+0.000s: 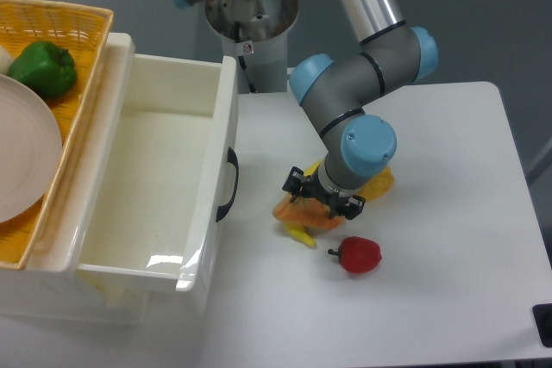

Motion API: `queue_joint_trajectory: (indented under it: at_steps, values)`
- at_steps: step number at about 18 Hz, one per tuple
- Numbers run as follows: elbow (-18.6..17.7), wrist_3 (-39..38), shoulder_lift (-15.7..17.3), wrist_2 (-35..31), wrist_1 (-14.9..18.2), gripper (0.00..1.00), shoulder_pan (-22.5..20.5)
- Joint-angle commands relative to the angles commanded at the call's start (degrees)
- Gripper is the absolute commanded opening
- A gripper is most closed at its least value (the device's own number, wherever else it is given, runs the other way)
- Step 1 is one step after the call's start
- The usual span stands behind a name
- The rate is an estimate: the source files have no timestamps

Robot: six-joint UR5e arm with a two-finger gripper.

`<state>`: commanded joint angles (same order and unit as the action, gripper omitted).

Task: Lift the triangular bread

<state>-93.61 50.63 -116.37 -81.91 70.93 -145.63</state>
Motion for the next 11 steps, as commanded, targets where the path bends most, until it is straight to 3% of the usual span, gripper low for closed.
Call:
queue_joint_trajectory:
  at_steps: [5,8,11]
  values:
    - [0.97,-1.94,-0.35,-0.09,0.0,0.48,0.0]
    - [1.06,-2.03,-0.35,0.0,0.09,0.29,0.0]
    - [0.97,-2.03,-0.44,0.0,0.09,0.18,0.0]
